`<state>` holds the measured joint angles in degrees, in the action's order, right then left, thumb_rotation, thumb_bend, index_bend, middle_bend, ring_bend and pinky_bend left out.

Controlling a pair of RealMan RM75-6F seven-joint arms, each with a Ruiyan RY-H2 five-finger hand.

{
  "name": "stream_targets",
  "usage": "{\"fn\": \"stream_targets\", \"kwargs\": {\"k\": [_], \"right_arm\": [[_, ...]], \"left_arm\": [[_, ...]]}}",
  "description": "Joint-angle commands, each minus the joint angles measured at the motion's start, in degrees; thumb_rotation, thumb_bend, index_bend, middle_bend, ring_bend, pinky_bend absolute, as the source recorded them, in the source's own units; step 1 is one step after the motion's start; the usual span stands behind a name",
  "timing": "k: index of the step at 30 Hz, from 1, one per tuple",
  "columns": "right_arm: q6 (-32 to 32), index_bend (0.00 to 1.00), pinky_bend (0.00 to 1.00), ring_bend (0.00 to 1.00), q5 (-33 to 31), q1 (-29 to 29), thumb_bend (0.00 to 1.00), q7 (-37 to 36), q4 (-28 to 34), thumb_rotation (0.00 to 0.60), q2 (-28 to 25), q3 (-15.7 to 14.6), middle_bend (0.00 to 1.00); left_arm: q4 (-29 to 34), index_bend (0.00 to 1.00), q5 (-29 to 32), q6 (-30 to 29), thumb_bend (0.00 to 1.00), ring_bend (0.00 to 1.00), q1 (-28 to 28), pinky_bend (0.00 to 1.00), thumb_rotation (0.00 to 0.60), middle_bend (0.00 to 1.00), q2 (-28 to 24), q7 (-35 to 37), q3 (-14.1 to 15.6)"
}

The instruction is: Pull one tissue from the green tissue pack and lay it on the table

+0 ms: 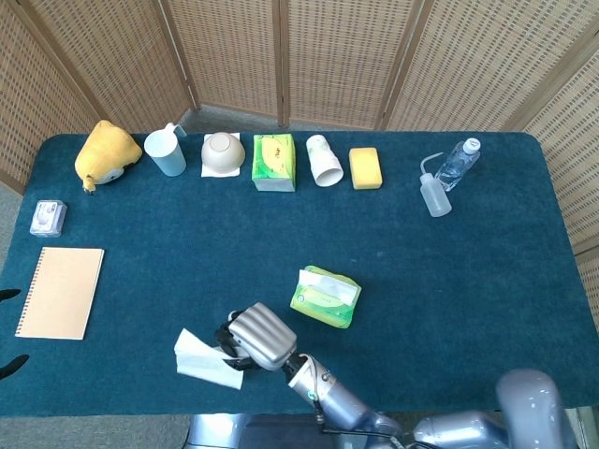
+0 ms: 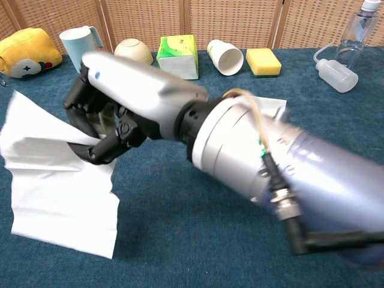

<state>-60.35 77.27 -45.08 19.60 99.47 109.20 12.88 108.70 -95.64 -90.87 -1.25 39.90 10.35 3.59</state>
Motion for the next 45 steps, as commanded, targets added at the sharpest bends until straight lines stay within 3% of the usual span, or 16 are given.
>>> {"fn": "stream_targets", "kwargs": {"k": [1, 3, 4, 6, 7, 8, 10, 11, 14, 20, 26, 35, 39, 45], "right_arm": [[-5.1, 0.75, 0.87, 0.61, 1.4, 0.0, 0.5, -0.6, -9.6, 0.6, 6.9, 0.5, 0.76], [-7.2, 0.74, 0.86, 0.6, 3.1, 0.3, 0.5, -1.9, -12.5, 0.6, 8.5, 0.8, 0.75], [-7.7, 0.68, 0.83, 0.56, 3.6, 0.4, 0.49, -2.5, -13.4, 0.6, 8.9, 0.9, 0.71], [-6.6, 0.41, 0.72, 0.42, 3.3, 0.4, 0.42, -3.2, -13.5, 0.6, 8.2, 0.6, 0.52], [-5.3, 0.21, 0.62, 0.29, 2.6, 0.3, 0.36, -3.4, -12.7, 0.6, 7.2, 0.5, 0.36], [-4.5, 0.07, 0.51, 0.17, 2.1, 0.2, 0.27, -3.3, -12.1, 0.6, 6.5, 0.6, 0.21], [-2.5, 0.0, 0.33, 0.04, 0.5, 0.0, 0.14, -1.7, -10.4, 0.6, 4.4, 0.8, 0.04], [-1.7, 0.0, 0.25, 0.0, -0.4, 0.0, 0.07, -0.9, -9.3, 0.6, 3.4, 1.0, 0.0], [-0.8, 0.0, 0.15, 0.0, -2.6, 0.3, 0.0, 2.0, -5.2, 0.6, -0.1, 1.7, 0.0], [-5.1, 0.0, 0.14, 0.0, 0.2, 1.6, 0.0, 4.5, -2.8, 0.6, -4.8, 3.2, 0.0], [-9.6, 0.0, 0.14, 0.0, 5.1, 4.9, 0.0, -0.8, -4.4, 0.6, -13.5, 3.2, 0.0], [-15.5, 0.0, 0.18, 0.0, 12.9, 11.9, 0.0, -15.3, -9.4, 0.6, -26.0, -3.0, 0.0], [-19.9, 0.0, 0.26, 0.0, 16.0, 17.3, 0.0, -18.9, -10.8, 0.6, -32.2, -8.1, 0.0], [-23.2, 0.0, 0.17, 0.0, 15.9, 23.7, 0.0, -25.9, -8.0, 0.6, -39.3, -13.0, 0.0]], "left_arm": [[-0.1, 0.18, -0.3, 0.2, 0.0, 0.0, 0.1, 0.13, 0.6, 0.0, -0.1, 0.3, 0.1], [-0.2, 0.18, -0.4, 0.2, 0.0, 0.0, 0.1, 0.13, 0.6, 0.0, -0.2, 0.4, 0.2], [-0.2, 0.18, -0.3, 0.2, 0.0, 0.0, 0.1, 0.13, 0.6, 0.0, -0.2, 0.5, 0.2], [-0.3, 0.18, -0.2, 0.3, 0.0, 0.0, 0.2, 0.13, 0.6, 0.0, -0.2, 0.6, 0.1], [-0.3, 0.18, -0.1, 0.4, 0.0, 0.0, 0.2, 0.13, 0.6, 0.0, -0.2, 0.7, 0.1], [-0.3, 0.18, 0.0, 0.4, 0.0, 0.0, 0.2, 0.13, 0.6, 0.0, -0.3, 0.7, 0.1], [-0.2, 0.18, 0.1, 0.5, 0.0, 0.0, 0.2, 0.13, 0.6, 0.0, -0.3, 0.7, 0.1], [-0.1, 0.18, 0.1, 0.5, 0.0, 0.0, 0.2, 0.13, 0.6, 0.0, -0.3, 0.7, 0.1], [0.0, 0.18, -0.2, 0.3, 0.0, 0.0, 0.1, 0.13, 0.6, 0.0, -0.4, 0.5, 0.2], [0.0, 0.18, 0.0, 0.4, 0.0, 0.0, 0.1, 0.13, 0.6, 0.0, -0.3, 0.4, 0.2], [0.2, 0.18, -0.3, 0.3, 0.0, 0.0, 0.0, 0.13, 0.6, 0.0, -0.3, 0.0, 0.3], [1.1, 0.18, -0.8, 0.3, 0.0, 0.0, 0.1, 0.13, 0.6, 0.0, 0.0, -1.7, 0.3], [2.1, 0.18, -1.6, 1.1, 0.0, 0.0, 0.2, 0.13, 0.6, 0.0, 0.3, -4.1, 0.7], [3.3, 0.18, -3.2, 1.1, 0.0, 0.0, -0.3, 0.13, 0.6, 0.0, 0.9, -7.3, 1.4]]}}
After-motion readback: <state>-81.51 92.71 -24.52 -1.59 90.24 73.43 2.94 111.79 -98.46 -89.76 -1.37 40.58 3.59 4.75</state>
